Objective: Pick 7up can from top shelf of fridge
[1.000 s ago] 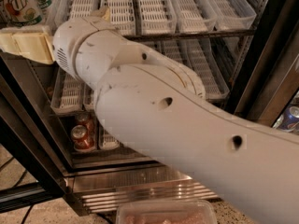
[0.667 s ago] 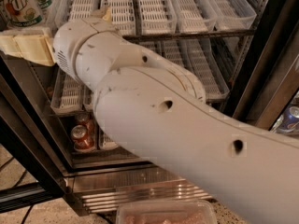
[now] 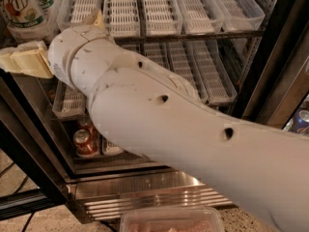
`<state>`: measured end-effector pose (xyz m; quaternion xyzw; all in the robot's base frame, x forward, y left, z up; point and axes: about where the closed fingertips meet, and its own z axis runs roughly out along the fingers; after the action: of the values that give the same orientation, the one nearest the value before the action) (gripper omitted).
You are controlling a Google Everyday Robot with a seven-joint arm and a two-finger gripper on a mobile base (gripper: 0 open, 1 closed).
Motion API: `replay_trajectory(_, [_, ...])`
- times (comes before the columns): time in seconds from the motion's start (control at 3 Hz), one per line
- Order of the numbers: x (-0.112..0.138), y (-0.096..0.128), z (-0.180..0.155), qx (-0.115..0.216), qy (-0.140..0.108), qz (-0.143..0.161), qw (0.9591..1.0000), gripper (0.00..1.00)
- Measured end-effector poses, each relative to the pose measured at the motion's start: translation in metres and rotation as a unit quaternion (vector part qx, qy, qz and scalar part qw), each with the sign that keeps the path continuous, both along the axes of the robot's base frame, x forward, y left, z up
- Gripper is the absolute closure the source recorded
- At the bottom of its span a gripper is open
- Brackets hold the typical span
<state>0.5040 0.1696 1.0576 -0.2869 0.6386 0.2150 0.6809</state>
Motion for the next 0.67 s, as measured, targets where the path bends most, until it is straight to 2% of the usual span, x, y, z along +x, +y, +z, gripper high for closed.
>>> replay_trajectory(0.67, [0.028,-0.001,-0.002,-0.022,-0.018,-0.005,0.9996,0.0])
